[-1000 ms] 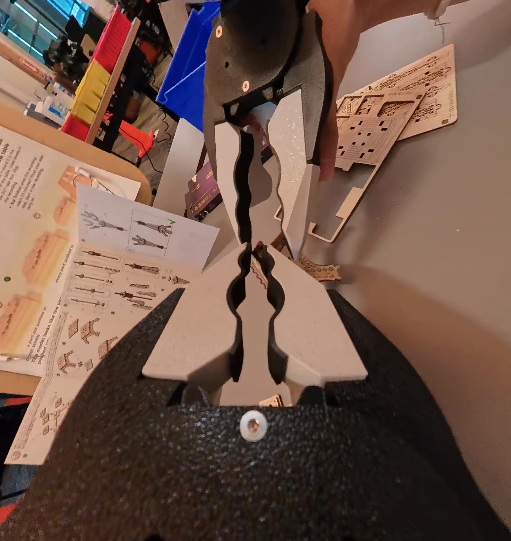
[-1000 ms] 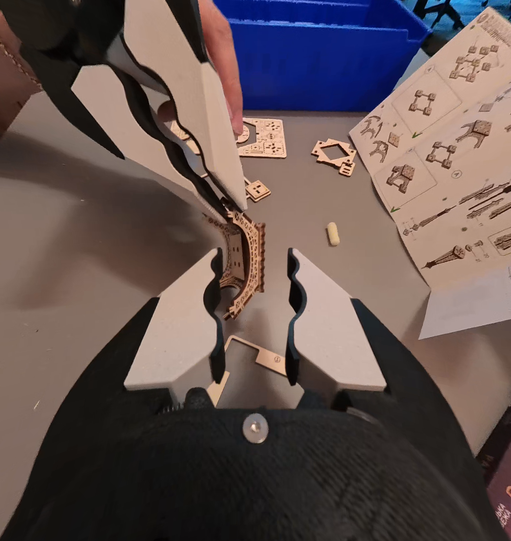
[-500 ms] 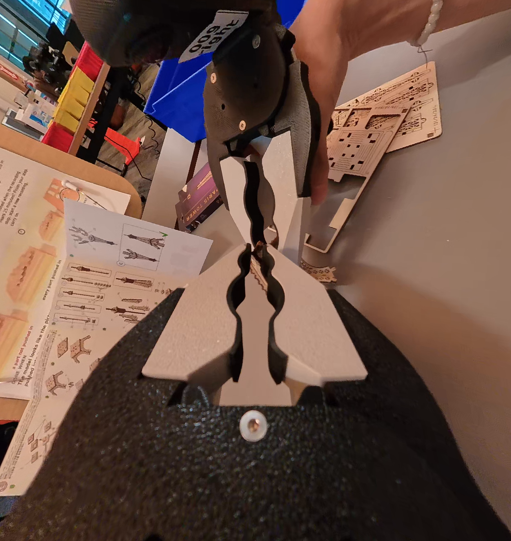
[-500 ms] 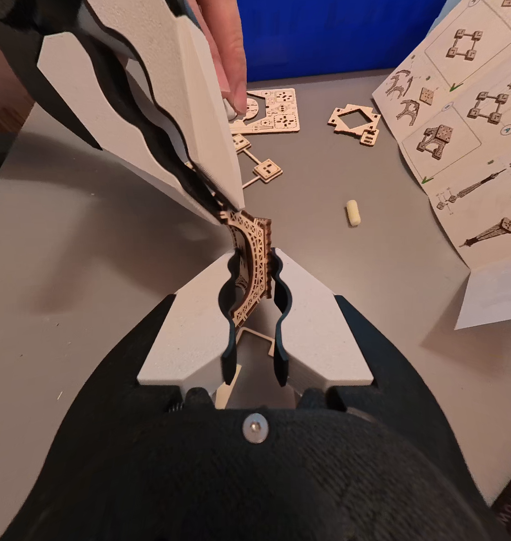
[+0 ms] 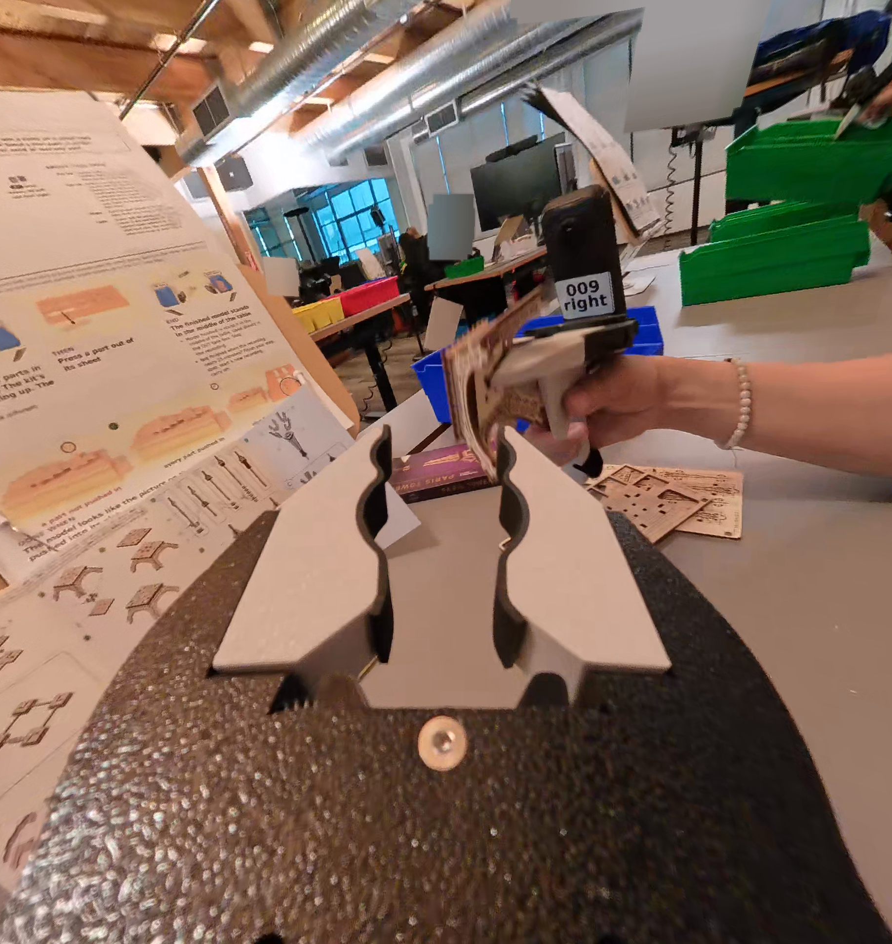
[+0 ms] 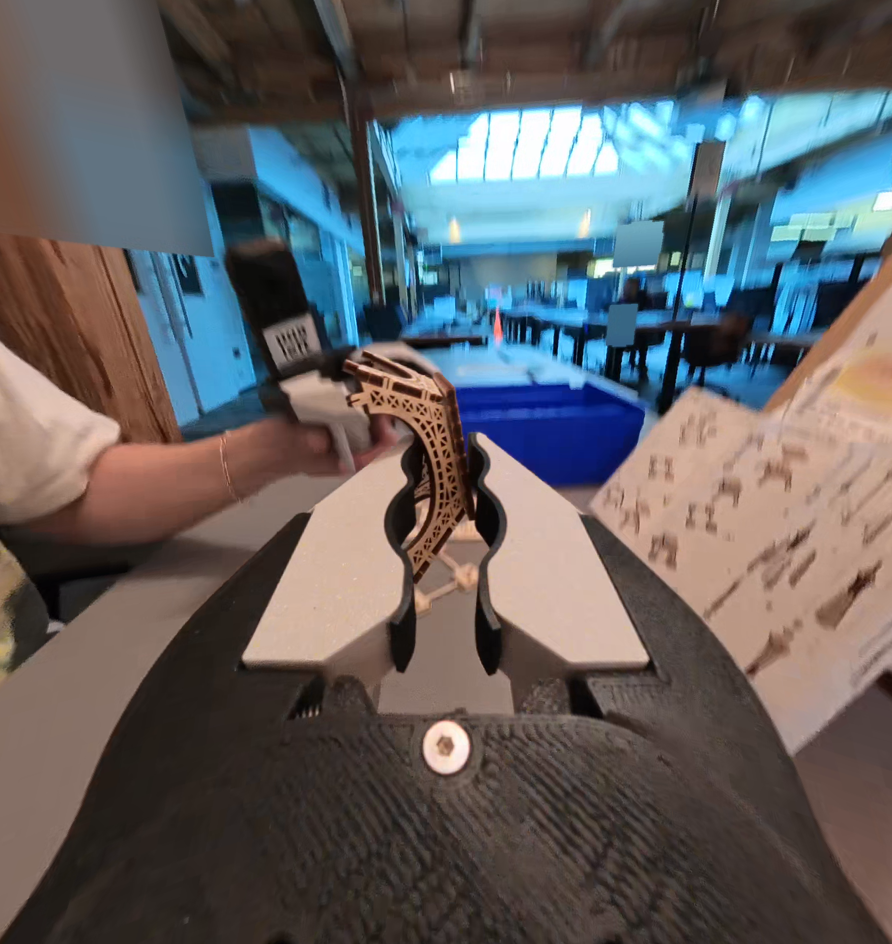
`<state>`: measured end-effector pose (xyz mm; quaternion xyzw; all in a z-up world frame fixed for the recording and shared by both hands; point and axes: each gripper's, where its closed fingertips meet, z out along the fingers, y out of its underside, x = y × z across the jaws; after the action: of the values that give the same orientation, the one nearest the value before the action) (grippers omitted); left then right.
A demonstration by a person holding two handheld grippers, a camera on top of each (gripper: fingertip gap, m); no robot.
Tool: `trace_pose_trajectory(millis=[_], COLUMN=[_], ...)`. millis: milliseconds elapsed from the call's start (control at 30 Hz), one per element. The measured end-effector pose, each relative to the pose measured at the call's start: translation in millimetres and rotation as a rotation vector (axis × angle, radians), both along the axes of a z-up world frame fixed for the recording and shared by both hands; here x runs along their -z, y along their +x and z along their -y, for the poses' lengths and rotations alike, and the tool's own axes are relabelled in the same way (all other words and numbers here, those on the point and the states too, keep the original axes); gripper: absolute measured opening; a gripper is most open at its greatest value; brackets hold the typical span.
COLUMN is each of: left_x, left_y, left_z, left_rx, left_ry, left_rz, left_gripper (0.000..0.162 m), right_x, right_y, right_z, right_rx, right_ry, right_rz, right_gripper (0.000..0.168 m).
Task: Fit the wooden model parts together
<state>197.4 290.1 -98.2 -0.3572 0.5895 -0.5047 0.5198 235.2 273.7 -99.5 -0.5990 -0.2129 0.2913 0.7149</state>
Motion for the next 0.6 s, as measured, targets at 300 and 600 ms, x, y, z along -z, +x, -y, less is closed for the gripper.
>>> trace_pose_trajectory(millis=[300,600], left_x=[-33.3,-57.1], left_y=[9.8,6.2], left_z=[38.3,42.8], left_rx=[0.123,0.201], left_ry=[0.124,0.057], left_rz=[0.063,0.088], left_gripper=[0.030,0.014], right_x=[-41.0,-51.7], right_y=[-23.4,-30.8], right_z=[22.0,22.3], right_rx=[-0.033,-0.056], right_ry=[0.169,0.128], right_rz=[0.047,-0.026], right_gripper=[0.014,0.014])
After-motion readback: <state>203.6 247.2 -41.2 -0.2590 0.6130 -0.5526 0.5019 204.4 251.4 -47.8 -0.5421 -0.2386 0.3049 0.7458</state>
